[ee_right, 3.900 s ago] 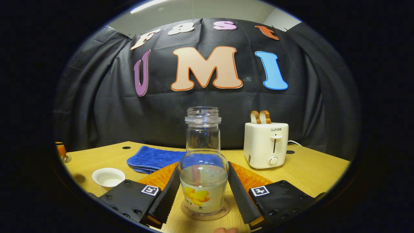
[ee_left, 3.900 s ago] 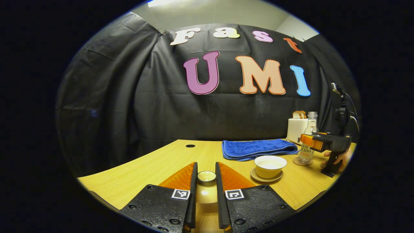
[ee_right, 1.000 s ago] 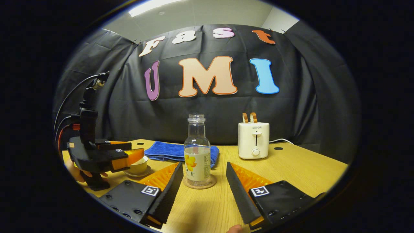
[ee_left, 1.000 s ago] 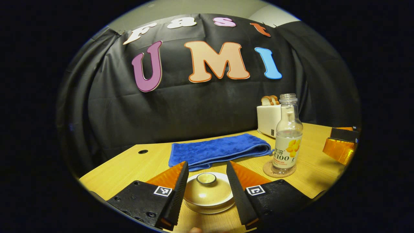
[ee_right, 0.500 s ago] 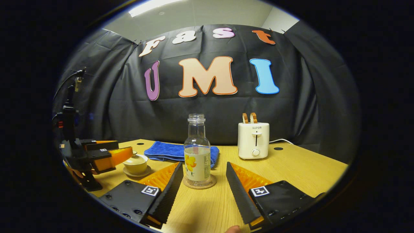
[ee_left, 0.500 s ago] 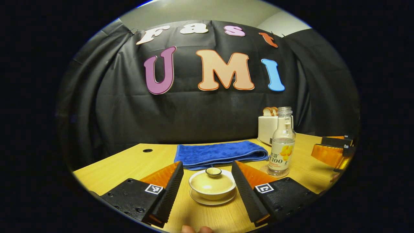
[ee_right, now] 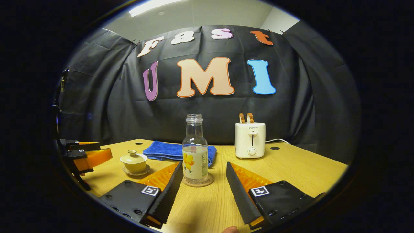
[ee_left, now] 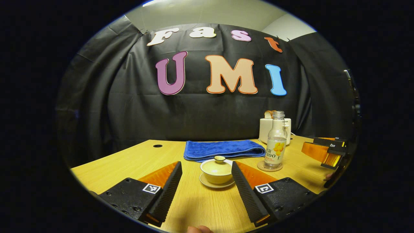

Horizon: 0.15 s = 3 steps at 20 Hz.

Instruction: Open the teacup lid with one hand, grasp the water bottle and pour water into the teacup with the other hand; after pouring, place the water bottle on the coaster and then close the teacup lid.

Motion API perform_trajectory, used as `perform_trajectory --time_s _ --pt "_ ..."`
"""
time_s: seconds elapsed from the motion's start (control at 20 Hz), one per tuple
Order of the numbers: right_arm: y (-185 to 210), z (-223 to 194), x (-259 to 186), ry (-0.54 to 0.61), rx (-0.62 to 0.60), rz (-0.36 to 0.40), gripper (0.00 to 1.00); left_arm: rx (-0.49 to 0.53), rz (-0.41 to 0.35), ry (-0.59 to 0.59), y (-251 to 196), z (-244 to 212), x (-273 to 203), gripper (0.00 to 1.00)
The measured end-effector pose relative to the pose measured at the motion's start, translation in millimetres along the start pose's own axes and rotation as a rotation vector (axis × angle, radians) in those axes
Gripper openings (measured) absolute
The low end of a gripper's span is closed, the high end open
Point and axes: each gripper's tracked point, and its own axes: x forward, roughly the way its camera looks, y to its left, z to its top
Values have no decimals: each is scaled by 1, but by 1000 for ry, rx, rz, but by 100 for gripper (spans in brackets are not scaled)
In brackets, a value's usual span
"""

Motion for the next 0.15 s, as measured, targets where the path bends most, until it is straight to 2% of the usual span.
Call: perform_trajectory --time_s 0.15 --pt "0 0 -10 -1 0 1 87 1 6 0 0 0 -9 90"
